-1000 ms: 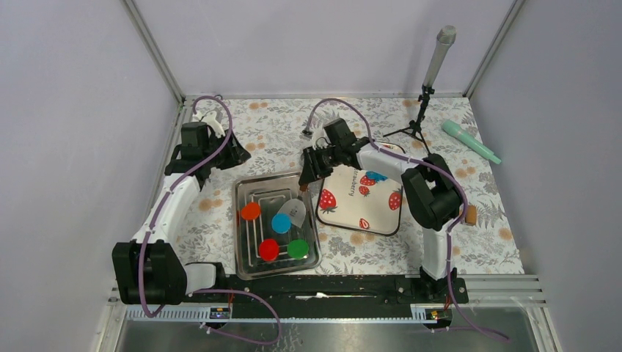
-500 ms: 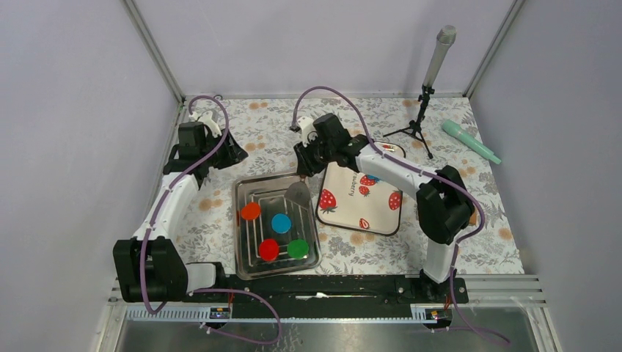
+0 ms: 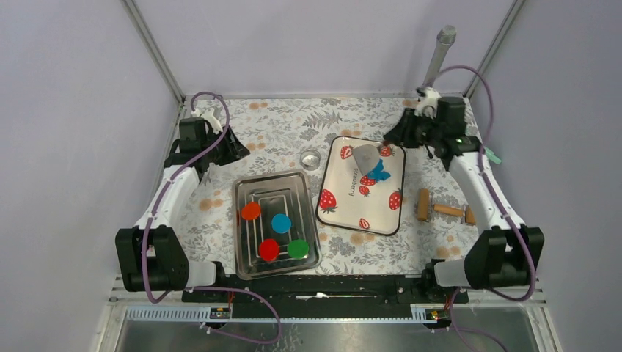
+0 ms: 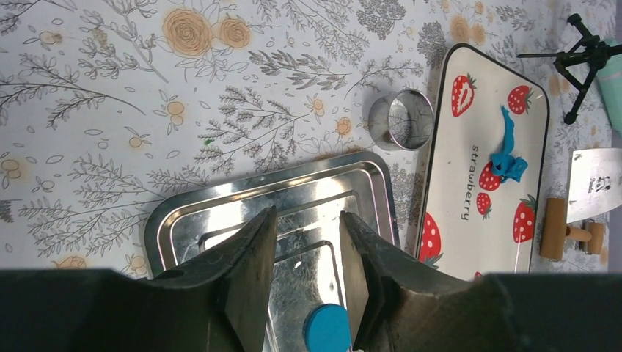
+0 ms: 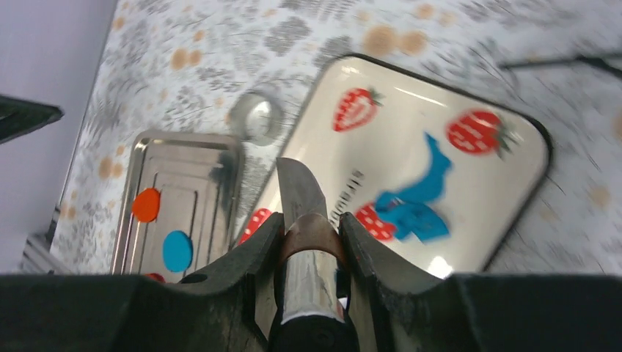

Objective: Roll out the dumpling wrappers from the dough

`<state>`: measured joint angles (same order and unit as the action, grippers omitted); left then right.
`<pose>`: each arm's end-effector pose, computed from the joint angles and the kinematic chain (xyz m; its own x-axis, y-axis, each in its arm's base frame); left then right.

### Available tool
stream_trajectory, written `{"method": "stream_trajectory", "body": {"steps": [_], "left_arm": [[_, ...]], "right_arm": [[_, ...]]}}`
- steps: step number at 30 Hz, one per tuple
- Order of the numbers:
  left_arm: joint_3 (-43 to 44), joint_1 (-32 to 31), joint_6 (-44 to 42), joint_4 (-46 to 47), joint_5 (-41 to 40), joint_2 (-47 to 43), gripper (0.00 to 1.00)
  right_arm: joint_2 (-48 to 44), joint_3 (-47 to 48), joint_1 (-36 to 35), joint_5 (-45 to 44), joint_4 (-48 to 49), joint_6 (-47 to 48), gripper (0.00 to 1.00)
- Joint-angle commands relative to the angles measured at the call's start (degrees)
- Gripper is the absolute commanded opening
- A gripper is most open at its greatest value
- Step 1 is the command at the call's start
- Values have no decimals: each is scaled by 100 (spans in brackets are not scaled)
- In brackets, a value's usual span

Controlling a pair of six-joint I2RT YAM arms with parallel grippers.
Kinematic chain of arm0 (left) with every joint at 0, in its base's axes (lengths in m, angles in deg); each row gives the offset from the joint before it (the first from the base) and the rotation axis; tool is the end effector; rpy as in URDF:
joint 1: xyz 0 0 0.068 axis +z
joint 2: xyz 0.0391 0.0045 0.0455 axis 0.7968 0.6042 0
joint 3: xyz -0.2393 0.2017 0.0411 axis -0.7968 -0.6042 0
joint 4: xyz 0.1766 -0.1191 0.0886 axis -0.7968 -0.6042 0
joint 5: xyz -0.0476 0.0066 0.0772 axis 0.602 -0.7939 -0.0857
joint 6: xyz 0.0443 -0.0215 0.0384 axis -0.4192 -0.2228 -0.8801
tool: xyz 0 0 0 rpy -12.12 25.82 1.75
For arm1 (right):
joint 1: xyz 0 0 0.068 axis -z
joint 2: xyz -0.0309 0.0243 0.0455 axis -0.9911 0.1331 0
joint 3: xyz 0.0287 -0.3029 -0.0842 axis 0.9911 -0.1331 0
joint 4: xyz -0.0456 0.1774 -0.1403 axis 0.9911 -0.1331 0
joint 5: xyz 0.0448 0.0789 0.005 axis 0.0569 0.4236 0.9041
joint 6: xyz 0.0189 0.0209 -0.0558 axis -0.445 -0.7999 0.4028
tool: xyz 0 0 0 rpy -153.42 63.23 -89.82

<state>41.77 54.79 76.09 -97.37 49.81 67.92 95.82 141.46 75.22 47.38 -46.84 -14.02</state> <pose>0.2564 -0.0090 0.3291 -0.6727 -0.3398 -0.6573 0.0321 0.8740 -0.4848 0.2841 0.0579 0.3884 -0.5293 0.0929 -0.8433 -0.4369 0.8222 0.3648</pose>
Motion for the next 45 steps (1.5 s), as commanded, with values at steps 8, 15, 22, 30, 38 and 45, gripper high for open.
{"method": "stream_trajectory", "body": {"steps": [8,15,22,30,38,45], "left_arm": [[806,28,-124,-88,586,468,40],[631,33,29,-97,688,456,40],[302,32,-37,-111,603,129,43],[170,33,-67,-119,500,-9,48],[303,30,-227,-110,522,-1,52],[295,31,-186,-13,595,76,52]], "right_arm": [[-935,-1434,3052,563,4,-556,0],[-758,-1729,3789,425,552,-416,0],[-281,-1742,3977,300,965,-264,0],[406,-1665,4010,342,1345,-257,0],[919,-1551,4009,242,1377,170,14],[961,-1200,4012,-303,643,923,47]]}}
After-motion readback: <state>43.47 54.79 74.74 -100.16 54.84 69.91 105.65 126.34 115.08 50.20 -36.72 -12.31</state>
